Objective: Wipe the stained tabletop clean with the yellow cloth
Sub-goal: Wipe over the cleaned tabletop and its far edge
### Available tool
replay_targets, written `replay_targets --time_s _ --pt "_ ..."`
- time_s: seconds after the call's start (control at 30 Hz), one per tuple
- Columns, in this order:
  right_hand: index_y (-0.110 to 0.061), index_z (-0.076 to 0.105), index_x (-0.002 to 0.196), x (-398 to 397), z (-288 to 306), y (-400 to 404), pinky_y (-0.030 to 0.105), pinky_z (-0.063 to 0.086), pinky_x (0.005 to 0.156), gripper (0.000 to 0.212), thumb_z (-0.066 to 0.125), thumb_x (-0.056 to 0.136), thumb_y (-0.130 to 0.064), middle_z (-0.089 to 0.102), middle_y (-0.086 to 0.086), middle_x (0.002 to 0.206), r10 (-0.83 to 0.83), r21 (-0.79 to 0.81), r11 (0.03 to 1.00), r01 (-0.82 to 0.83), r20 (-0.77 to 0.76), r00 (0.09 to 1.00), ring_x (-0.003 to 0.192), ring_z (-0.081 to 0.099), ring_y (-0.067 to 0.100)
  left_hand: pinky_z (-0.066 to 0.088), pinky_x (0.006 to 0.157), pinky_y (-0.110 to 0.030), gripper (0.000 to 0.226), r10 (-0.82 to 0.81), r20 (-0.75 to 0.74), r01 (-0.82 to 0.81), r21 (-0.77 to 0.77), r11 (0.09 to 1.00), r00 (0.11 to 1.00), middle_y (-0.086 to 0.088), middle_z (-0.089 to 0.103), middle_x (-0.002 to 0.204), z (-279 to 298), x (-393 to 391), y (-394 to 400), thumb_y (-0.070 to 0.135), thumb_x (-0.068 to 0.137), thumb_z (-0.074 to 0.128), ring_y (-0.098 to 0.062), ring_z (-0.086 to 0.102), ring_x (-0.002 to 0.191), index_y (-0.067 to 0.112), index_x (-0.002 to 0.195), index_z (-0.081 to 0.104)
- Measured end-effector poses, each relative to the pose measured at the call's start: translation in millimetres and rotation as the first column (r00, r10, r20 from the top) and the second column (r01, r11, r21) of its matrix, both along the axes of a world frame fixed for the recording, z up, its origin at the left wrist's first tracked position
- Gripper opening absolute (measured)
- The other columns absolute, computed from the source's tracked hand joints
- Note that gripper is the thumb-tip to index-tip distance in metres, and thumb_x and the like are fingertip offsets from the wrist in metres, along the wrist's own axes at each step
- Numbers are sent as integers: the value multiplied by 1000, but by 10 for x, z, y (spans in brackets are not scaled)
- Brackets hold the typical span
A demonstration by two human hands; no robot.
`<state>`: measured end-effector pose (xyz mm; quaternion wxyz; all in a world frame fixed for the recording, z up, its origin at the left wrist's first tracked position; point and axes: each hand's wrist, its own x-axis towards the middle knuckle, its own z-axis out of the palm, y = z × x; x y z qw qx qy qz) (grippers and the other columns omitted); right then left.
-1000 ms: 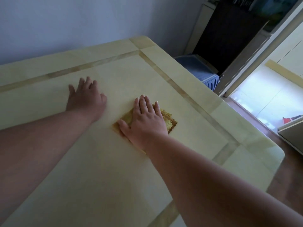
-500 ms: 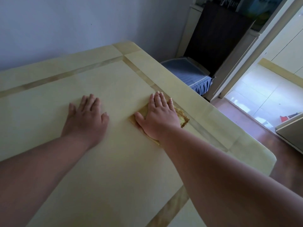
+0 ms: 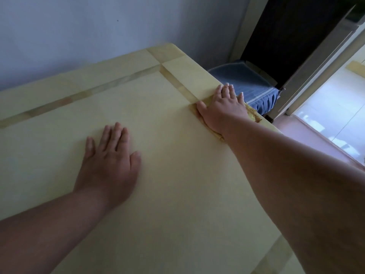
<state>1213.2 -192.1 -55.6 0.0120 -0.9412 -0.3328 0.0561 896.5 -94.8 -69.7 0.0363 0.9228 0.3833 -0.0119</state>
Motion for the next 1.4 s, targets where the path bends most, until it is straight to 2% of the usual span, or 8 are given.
replay_targets --time_s 0.2,0.33,0.57,0.73,0.83,0.93,1.13,1.4 --pt "-11 -4 176 327 55 298 54 -4 137 104 19 102 -80 -2 12 186 -70 -5 998 70 -18 997 172 -6 27 5 130 -55 81 -22 -2 22 -6 1000 1000 -4 1 178 53 9 -44 54 98 4 -22 -2 164 13 168 10" --pt "-6 -6 175 283 86 302 57 -6 137 105 18 102 -79 -5 15 186 -78 -24 997 78 5 997 171 -10 28 6 130 -57 81 -30 -4 30 -9 1000 1000 -6 5 177 46 23 -48 54 98 6 -24 2 164 12 167 14" --pt "-9 -6 176 -348 99 411 54 -5 137 105 18 103 -81 -11 11 185 248 -53 967 -248 7 969 171 -13 26 6 130 -56 85 -16 -13 16 -15 1000 1000 -4 4 177 82 50 -57 57 96 2 -22 0 164 14 168 14" --pt "-13 -5 177 -582 91 105 46 -4 138 105 27 104 -81 -9 7 186 619 -70 784 -617 13 785 171 -11 20 5 130 -54 86 -7 -14 7 -22 1000 1000 -3 4 178 73 19 -49 58 94 4 -20 0 164 14 167 15" --pt "-15 -6 177 -566 57 -166 43 -4 138 105 28 104 -82 -8 4 186 706 -76 708 -702 31 708 171 -10 18 5 130 -54 86 0 -13 0 -30 1000 1000 -2 3 178 56 17 -39 58 94 6 -20 0 164 14 167 14" --pt "-16 -6 177 -529 26 -429 42 -4 138 105 25 102 -83 -8 3 186 687 -81 726 -682 46 725 171 -10 17 6 130 -54 85 5 -8 -5 -19 1000 1000 -2 4 178 33 8 -39 58 94 7 -20 2 164 15 167 16" --pt "-17 -7 177 -486 45 -859 45 -4 138 103 22 103 -83 -10 4 186 474 -66 880 -471 32 880 170 -13 17 10 129 -57 84 -14 14 14 -9 1000 1000 -4 10 177 -1 6 -5 58 94 11 -24 8 163 14 166 20" --pt "-16 -11 176 -439 49 -1628 46 -7 138 101 14 104 -82 -16 4 185 247 -84 966 -245 17 969 169 -18 18 11 127 -58 86 -9 38 9 12 1000 999 -4 12 177 -98 18 78 61 93 11 -25 12 162 14 164 23"
